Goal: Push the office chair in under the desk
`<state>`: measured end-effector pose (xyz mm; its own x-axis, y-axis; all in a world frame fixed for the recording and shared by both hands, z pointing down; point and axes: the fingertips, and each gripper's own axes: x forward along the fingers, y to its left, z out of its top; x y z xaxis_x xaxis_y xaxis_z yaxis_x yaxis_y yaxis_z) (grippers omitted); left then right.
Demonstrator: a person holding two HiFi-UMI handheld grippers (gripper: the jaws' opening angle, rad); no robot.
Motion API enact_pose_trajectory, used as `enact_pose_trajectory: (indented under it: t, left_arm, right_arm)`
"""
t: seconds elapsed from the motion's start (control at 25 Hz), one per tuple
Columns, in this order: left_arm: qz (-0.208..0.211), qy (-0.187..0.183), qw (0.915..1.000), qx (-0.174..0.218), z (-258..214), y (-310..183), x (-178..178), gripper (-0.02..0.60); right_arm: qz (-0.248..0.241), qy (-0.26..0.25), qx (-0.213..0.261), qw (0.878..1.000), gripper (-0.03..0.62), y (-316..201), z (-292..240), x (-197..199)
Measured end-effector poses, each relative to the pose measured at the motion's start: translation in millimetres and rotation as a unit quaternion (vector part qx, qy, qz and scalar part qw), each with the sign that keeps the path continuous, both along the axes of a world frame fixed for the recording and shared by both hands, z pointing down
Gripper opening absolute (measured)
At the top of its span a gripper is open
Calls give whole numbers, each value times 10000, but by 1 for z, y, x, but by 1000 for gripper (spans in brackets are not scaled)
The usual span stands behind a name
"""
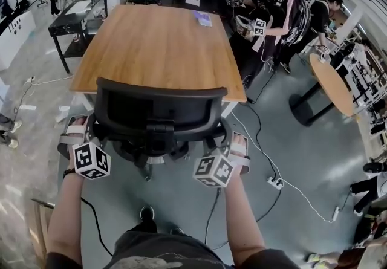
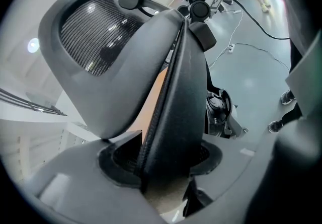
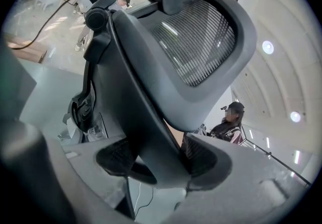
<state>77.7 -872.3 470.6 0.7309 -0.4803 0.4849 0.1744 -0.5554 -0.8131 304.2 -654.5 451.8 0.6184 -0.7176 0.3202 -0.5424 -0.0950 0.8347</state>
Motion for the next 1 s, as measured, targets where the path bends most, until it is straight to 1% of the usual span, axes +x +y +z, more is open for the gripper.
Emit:
enact_pose_trajectory:
  t: [0.28, 0.52, 0.64, 0.76, 1.0]
  left_arm:
    - [116, -35, 9999, -38, -3, -36, 21, 238]
    - [218, -8, 9998, -1, -5, -74, 63, 239]
    - [318, -57, 9995, -45, -2, -82, 75, 239]
    - [397, -87, 9992, -29, -2, -86, 81, 238]
    - [492, -36, 9988, 73, -5, -84, 80, 236]
  right_arm:
    - [94, 55, 32, 9999, 272, -29, -4, 15]
    - [150, 131, 124, 9997, 272, -61, -7, 51]
    - [208, 126, 128, 9996, 272, -69, -5, 61]
    - [291, 116, 149, 9994, 272, -74, -5, 69]
    - [412, 152, 176, 9989, 276, -75, -9, 72]
